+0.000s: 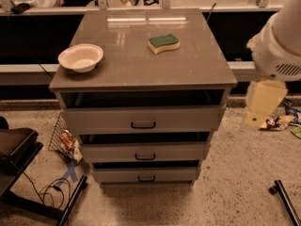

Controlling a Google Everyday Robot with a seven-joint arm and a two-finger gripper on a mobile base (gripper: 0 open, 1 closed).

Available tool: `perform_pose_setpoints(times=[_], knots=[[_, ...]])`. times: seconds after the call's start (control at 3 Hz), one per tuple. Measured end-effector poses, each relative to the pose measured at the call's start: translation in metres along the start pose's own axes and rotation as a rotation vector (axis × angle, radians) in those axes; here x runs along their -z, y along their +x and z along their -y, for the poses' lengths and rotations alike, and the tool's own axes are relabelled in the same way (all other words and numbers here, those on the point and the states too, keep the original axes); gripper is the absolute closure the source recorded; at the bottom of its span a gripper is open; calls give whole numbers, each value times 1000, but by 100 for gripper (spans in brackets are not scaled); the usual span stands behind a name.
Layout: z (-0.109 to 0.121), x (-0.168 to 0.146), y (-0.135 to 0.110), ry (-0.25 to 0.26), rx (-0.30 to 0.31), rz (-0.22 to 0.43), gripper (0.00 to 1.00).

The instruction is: Open top drawer

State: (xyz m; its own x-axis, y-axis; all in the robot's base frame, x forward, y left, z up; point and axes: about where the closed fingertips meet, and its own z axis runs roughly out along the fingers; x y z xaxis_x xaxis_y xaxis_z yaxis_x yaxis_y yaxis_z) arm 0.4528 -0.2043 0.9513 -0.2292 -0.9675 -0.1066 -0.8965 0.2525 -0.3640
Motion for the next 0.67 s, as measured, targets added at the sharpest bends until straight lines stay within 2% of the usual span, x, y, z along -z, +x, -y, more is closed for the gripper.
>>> perform_pose_setpoints(times=[0.33, 0.67], knots=[[-25, -43, 9, 18, 17, 7, 0], [-66, -97, 12, -21, 6, 90, 0]])
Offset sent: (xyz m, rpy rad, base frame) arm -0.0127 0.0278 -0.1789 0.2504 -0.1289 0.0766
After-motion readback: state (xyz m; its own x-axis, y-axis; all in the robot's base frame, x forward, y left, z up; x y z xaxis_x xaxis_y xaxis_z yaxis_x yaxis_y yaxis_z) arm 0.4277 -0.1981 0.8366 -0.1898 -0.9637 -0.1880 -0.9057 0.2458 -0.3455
